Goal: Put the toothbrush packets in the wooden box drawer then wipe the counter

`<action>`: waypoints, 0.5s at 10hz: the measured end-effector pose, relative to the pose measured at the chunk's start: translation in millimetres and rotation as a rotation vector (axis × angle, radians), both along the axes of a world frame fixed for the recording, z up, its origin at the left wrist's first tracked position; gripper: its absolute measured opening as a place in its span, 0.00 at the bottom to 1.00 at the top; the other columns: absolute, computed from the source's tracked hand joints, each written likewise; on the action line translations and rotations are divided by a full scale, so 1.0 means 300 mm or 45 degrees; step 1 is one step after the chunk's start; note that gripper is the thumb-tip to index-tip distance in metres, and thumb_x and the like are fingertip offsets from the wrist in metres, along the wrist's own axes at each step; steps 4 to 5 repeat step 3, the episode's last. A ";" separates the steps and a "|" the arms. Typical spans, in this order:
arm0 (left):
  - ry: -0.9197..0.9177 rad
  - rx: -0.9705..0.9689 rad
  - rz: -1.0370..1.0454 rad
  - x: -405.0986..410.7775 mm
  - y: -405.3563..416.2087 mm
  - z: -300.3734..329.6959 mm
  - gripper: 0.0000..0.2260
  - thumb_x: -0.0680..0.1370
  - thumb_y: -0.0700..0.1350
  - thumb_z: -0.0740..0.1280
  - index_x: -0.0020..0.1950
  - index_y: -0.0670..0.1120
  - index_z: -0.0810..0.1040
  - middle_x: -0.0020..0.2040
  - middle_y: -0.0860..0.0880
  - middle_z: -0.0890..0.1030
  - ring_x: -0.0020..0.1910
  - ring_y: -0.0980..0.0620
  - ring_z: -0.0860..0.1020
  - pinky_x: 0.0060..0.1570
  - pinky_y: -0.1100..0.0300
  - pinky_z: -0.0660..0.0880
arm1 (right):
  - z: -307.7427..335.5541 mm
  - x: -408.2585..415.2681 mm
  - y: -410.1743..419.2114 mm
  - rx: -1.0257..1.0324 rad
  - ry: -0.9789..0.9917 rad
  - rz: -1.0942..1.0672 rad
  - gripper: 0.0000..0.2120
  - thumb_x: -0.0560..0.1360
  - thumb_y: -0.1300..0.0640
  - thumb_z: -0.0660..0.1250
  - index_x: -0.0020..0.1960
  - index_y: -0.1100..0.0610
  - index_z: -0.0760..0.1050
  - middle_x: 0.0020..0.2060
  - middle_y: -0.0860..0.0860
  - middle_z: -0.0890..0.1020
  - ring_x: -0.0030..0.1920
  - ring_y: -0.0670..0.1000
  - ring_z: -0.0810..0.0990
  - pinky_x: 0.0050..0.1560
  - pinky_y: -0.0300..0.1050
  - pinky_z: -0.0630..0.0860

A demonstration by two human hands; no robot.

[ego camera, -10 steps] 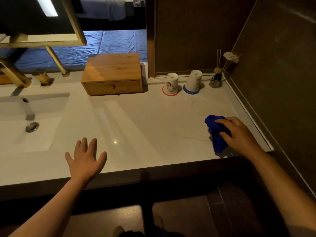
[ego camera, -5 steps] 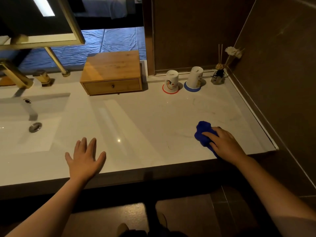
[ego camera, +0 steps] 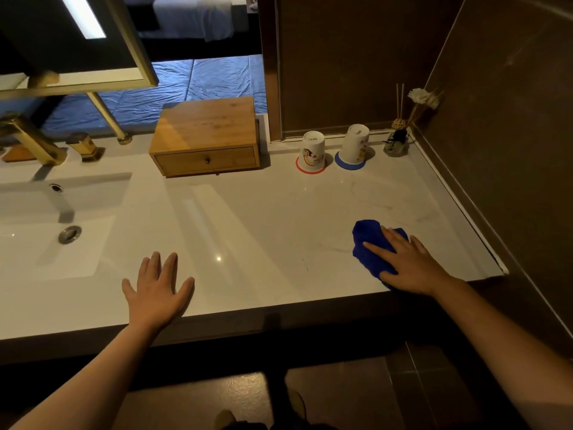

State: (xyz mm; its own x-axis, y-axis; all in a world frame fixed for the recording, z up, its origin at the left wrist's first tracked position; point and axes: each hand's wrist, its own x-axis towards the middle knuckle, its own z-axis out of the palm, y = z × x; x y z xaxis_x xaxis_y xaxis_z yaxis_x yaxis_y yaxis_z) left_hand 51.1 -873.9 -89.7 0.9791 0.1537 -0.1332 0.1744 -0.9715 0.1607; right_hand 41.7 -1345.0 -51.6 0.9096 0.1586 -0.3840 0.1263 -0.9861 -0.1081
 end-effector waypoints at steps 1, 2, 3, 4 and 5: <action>0.065 -0.028 0.002 0.002 0.008 0.017 0.34 0.72 0.65 0.48 0.76 0.54 0.53 0.79 0.46 0.50 0.78 0.47 0.46 0.71 0.36 0.44 | 0.029 -0.006 0.089 0.086 -0.289 -0.172 0.33 0.69 0.43 0.49 0.73 0.50 0.58 0.75 0.57 0.58 0.73 0.56 0.58 0.72 0.55 0.54; 0.133 -0.015 -0.022 0.016 0.029 0.049 0.31 0.74 0.63 0.55 0.75 0.53 0.55 0.78 0.46 0.53 0.77 0.45 0.50 0.70 0.37 0.51 | 0.066 0.002 0.253 0.285 -0.462 -0.244 0.24 0.73 0.52 0.58 0.69 0.55 0.66 0.68 0.55 0.69 0.66 0.56 0.68 0.66 0.53 0.64; 0.102 -0.038 -0.097 0.020 0.043 0.086 0.28 0.75 0.59 0.60 0.72 0.50 0.63 0.74 0.45 0.64 0.72 0.45 0.63 0.66 0.44 0.65 | 0.081 0.015 0.437 0.361 -0.436 -0.091 0.22 0.75 0.55 0.60 0.68 0.54 0.67 0.64 0.53 0.73 0.63 0.55 0.71 0.63 0.51 0.66; 0.102 -0.038 -0.097 0.020 0.043 0.086 0.28 0.75 0.59 0.60 0.72 0.50 0.63 0.74 0.45 0.64 0.72 0.45 0.63 0.66 0.44 0.65 | 0.081 0.015 0.437 0.361 -0.436 -0.091 0.22 0.75 0.55 0.60 0.68 0.54 0.67 0.64 0.53 0.73 0.63 0.55 0.71 0.63 0.51 0.66; 0.102 -0.038 -0.097 0.020 0.043 0.086 0.28 0.75 0.59 0.60 0.72 0.50 0.63 0.74 0.45 0.64 0.72 0.45 0.63 0.66 0.44 0.65 | 0.081 0.015 0.437 0.361 -0.436 -0.091 0.22 0.75 0.55 0.60 0.68 0.54 0.67 0.64 0.53 0.73 0.63 0.55 0.71 0.63 0.51 0.66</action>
